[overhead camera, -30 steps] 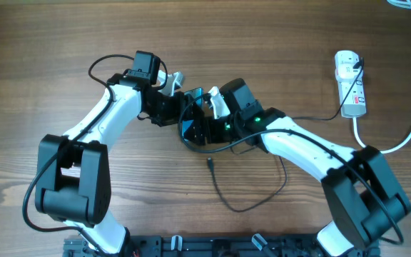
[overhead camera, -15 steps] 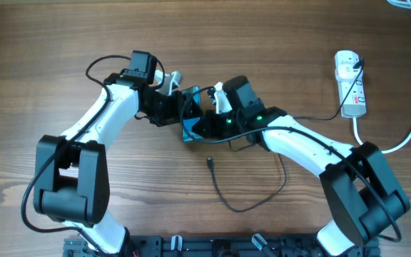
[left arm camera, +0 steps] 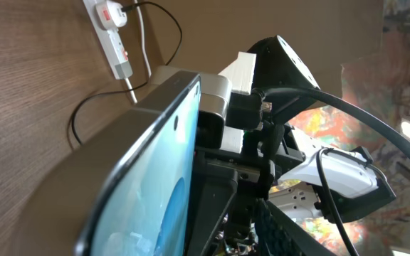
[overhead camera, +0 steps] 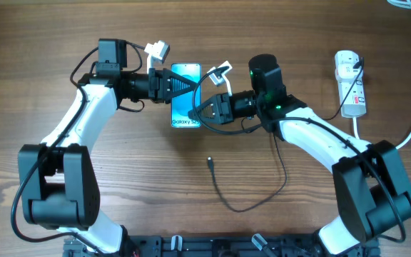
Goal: Plug charger to phone and switch on socket
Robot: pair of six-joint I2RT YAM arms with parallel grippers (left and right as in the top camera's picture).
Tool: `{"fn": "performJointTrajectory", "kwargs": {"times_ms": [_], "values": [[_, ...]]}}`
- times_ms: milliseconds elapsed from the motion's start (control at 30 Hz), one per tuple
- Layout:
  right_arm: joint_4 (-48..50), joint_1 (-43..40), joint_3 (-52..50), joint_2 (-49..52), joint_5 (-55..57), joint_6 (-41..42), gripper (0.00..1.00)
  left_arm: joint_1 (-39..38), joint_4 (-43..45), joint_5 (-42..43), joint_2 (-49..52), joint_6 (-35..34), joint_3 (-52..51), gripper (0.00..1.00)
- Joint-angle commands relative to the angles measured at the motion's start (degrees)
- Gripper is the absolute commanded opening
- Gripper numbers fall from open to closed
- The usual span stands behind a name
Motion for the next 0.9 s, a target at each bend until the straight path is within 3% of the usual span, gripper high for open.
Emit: {"fn": "performJointTrajectory", "kwargs": {"times_ms": [0, 167, 367, 533, 667, 867], "values": [[0.8, -2.0, 0.9, -1.0, 0.2, 0.6, 0.04, -0.3, 0.1, 4.7, -1.7, 0.3, 0.3, 0.5], [0.9, -2.9, 0.9, -1.0, -3.6, 2.8, 0.04, -0.5, 0.4, 4.7, -1.7, 0.4, 0.3, 0.42], [6.2, -2.9, 0.9, -1.0, -3.5, 13.0, 0.04, -1.7, 0.4, 4.7, -1.7, 0.4, 0.3, 0.34], [6.8, -2.9, 0.9, -1.0, -1.9, 16.3, 0.04, -1.5, 2.3, 4.7, -1.7, 0.3, 0.3, 0.36], [7.0, -2.9, 0.9, -1.0, -1.0, 16.5, 0.04, 1.3, 3.2, 4.7, -1.7, -1.5, 0.3, 0.43], [7.5, -2.9, 0.9, -1.0, -0.6, 16.9, 0.04, 1.4, 3.2, 4.7, -1.7, -1.7, 0.3, 0.42]]}}
